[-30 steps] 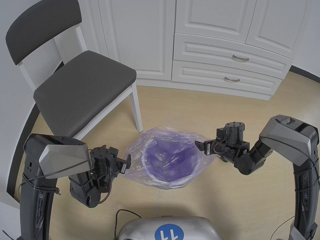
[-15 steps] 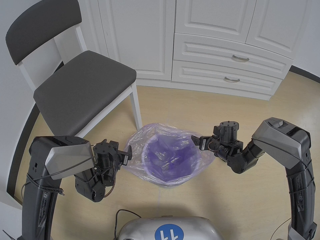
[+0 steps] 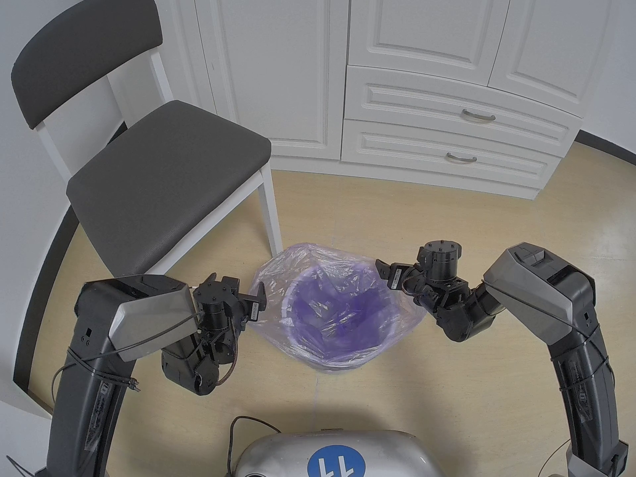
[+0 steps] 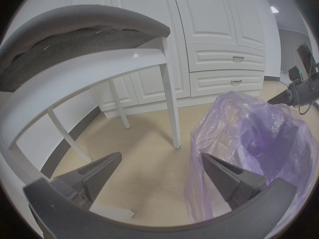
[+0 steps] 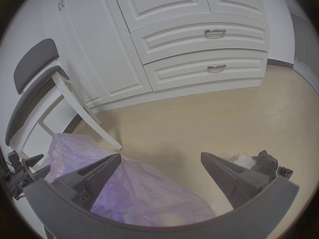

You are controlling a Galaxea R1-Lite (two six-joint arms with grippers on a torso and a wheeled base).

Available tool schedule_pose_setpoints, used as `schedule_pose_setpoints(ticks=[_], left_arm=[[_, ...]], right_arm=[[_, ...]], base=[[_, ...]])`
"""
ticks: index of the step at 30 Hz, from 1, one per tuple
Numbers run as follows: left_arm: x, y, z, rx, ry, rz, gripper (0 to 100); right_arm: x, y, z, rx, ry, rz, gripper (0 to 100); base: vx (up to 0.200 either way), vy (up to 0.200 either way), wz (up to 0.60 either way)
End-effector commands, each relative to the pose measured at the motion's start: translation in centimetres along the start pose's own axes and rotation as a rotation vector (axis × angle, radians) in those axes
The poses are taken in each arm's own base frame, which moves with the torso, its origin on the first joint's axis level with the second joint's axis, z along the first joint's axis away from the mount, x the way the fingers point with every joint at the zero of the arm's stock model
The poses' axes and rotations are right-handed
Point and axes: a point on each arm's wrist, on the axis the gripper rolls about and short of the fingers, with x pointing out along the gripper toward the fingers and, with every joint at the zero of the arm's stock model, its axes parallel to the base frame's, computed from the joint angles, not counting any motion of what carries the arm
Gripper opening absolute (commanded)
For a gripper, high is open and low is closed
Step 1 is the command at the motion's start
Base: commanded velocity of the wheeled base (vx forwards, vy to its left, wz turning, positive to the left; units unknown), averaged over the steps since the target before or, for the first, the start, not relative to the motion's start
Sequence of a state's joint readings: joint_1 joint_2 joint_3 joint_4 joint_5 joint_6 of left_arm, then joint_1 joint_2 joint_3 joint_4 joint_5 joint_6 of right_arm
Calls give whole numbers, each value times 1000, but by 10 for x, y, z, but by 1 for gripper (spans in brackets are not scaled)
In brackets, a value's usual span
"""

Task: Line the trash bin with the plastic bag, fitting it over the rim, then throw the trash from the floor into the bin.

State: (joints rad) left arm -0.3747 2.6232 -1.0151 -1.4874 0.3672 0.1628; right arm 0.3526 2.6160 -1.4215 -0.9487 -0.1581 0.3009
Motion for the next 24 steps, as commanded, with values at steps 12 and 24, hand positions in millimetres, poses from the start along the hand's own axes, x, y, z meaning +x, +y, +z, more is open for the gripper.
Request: schedule_pose_setpoints(ticks=[12,24], left_arm=[[7,-2,-45,20,147,-4,100],[-3,4,-27,-2,160,-6,100]], right_arm=[[17,-18,-19,23,35,-39,100],[6,-12,5,59,11,-30,100]], base=[[0,0,0],[0,0,0]])
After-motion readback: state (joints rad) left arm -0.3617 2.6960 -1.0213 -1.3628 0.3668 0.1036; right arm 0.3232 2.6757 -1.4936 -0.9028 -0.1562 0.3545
